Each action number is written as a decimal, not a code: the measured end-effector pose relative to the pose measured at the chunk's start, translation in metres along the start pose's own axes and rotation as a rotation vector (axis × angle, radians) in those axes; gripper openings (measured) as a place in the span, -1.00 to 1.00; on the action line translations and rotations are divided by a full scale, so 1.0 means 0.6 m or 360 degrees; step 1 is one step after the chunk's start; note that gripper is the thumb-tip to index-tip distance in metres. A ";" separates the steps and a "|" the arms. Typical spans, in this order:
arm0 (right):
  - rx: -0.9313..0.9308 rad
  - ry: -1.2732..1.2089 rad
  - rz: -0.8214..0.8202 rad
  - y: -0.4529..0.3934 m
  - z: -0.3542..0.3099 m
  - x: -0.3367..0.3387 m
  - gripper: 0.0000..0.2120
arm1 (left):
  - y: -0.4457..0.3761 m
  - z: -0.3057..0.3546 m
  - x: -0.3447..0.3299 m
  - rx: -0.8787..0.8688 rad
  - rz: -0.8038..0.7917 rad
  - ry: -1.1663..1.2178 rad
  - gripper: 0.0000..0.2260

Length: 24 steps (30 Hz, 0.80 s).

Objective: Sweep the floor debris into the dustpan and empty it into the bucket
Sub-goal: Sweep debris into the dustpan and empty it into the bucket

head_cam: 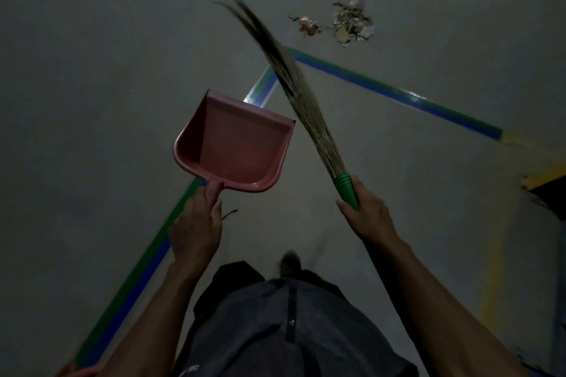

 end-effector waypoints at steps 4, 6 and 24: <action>-0.0037 0.0002 0.0042 -0.096 -0.005 0.050 -0.32 | -0.109 0.090 -0.018 -0.0094 0.0051 0.0048 -0.79; -0.0060 -0.0014 0.0081 -0.146 -0.007 0.068 -0.33 | -0.167 0.128 -0.038 -0.0124 0.0048 0.0057 -0.78; -0.0369 -0.0153 0.0238 -0.722 -0.088 0.196 -0.37 | -0.798 0.482 -0.212 -0.0461 -0.0158 0.0102 -0.83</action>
Point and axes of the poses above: each hand's wrist, its own y-axis away from the middle knuckle, its own x-axis out of the back of the hand, z = x × y, the point moved 4 cm from there along -y, towards the middle knuckle, and after that the axes turned 6 degrees about z, right-handed, at the moved point
